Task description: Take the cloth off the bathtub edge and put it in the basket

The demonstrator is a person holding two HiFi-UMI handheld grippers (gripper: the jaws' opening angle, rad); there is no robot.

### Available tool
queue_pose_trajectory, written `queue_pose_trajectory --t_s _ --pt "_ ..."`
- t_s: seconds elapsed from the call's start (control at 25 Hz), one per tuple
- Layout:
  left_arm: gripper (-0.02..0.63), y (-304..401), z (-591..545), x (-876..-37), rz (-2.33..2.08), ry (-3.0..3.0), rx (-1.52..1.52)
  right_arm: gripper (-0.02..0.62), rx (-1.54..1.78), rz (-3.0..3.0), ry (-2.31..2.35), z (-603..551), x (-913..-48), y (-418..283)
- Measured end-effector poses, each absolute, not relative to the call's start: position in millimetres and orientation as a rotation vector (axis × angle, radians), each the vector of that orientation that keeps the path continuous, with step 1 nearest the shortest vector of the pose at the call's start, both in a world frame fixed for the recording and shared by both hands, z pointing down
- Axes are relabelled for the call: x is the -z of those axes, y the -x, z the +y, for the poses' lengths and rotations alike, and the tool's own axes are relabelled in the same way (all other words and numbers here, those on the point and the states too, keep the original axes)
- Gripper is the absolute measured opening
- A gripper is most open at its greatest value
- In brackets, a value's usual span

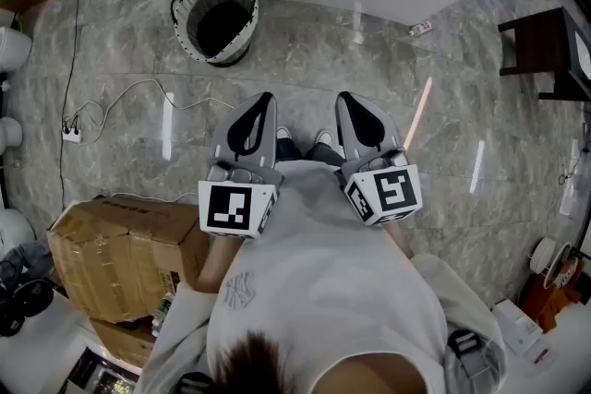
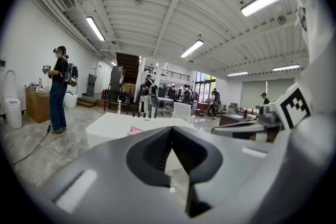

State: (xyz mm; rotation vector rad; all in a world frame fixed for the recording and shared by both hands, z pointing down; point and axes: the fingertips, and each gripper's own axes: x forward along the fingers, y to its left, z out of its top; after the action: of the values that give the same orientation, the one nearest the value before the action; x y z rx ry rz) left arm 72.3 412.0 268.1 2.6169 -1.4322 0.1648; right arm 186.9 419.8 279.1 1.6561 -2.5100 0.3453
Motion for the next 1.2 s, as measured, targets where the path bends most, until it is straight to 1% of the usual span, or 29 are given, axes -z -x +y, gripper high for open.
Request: queue_pose_trajectory --t_s 1.2 --pt "0.048 -51 400 -271 -1.385 -2.621 -0.134 -0.002 -0.293 -2.524 -1.654 414 -278 -168"
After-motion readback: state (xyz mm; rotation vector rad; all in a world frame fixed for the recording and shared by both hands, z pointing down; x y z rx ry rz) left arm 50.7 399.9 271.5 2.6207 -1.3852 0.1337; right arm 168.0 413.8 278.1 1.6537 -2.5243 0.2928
